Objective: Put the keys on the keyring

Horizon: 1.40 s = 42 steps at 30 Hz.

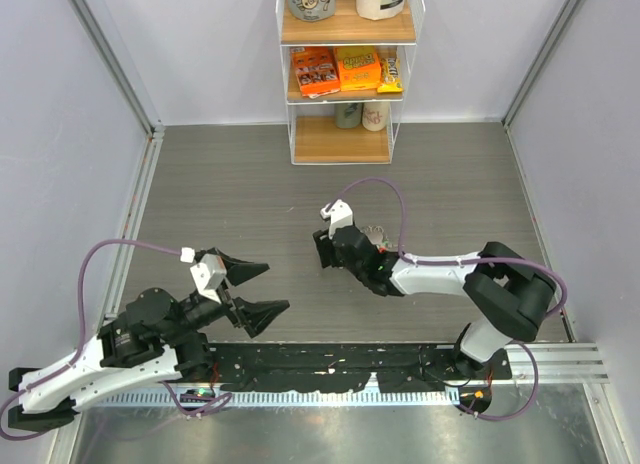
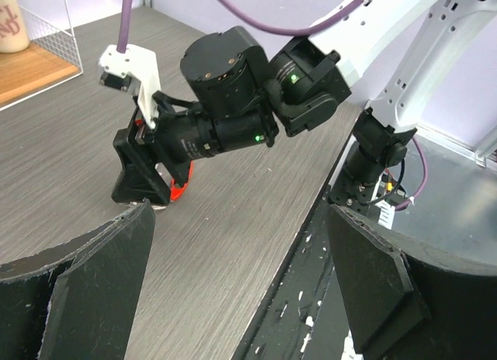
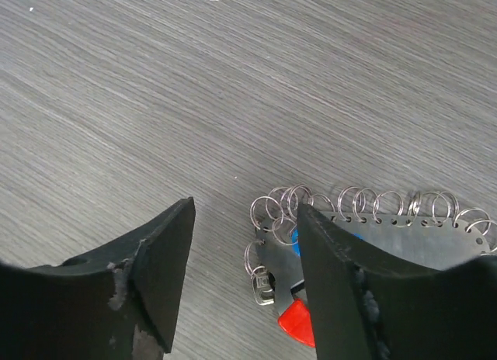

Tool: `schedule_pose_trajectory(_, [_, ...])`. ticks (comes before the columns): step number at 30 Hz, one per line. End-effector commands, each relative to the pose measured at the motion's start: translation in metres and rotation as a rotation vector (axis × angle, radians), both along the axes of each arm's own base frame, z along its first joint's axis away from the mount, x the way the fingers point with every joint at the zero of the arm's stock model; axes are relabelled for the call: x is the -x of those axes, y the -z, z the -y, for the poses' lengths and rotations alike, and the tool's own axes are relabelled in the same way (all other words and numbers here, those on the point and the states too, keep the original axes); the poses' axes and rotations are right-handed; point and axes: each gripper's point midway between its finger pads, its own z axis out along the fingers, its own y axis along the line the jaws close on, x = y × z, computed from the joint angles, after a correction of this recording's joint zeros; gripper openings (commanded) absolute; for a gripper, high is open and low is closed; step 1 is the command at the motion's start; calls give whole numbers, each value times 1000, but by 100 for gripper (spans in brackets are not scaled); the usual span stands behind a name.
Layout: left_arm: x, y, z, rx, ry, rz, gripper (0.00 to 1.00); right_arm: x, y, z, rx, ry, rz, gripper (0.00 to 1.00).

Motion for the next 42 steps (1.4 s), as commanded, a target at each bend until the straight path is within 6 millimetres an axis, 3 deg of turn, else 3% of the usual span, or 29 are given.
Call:
schedule_pose_trajectory(1, [-6, 0, 0, -11, -32, 0, 100, 3, -46, -4, -123, -10, 38, 68])
schedule_pose_trajectory(2, [-7, -1, -1, -12, -38, 5, 100, 7, -44, 1, -96, -15, 29, 77])
schedule_pose_trajectory(3, [-8, -1, -2, -23, -45, 5, 99, 9, -57, 3, -109, -23, 43, 79])
schedule_pose_trajectory(5, [-10, -4, -3, -30, -56, 7, 99, 15, -68, 11, -107, -22, 39, 99])
schedule_pose_trajectory(6, [-11, -6, -3, -27, -62, 9, 100, 20, -67, 16, -96, -23, 27, 95])
schedule_pose_trajectory(13, [-21, -7, -5, -63, -117, 7, 100, 36, -95, 64, -52, 72, 20, 95])
schedule_pose_trajectory(17, [-24, -8, -6, -84, -134, -1, 100, 35, -115, 92, -38, 202, 35, 95])
schedule_pose_trajectory(22, [-26, -11, -5, -60, -143, 3, 100, 30, -144, 113, -119, 335, 93, 95])
schedule_pose_trajectory(29, [-25, -12, -8, -63, -148, 3, 100, 31, -181, 142, -100, 430, 155, 96])
schedule_pose_trajectory(33, [-24, -16, -12, -53, -151, 12, 100, 36, -205, 144, -95, 396, 154, 95])
schedule_pose_trajectory(35, [-24, -16, -14, -57, -153, 13, 100, 44, -213, 129, -94, 270, 137, 95])
schedule_pose_trajectory(42, [-24, -16, -17, -63, -157, 14, 99, 66, -236, 113, -206, 95, 146, 95])
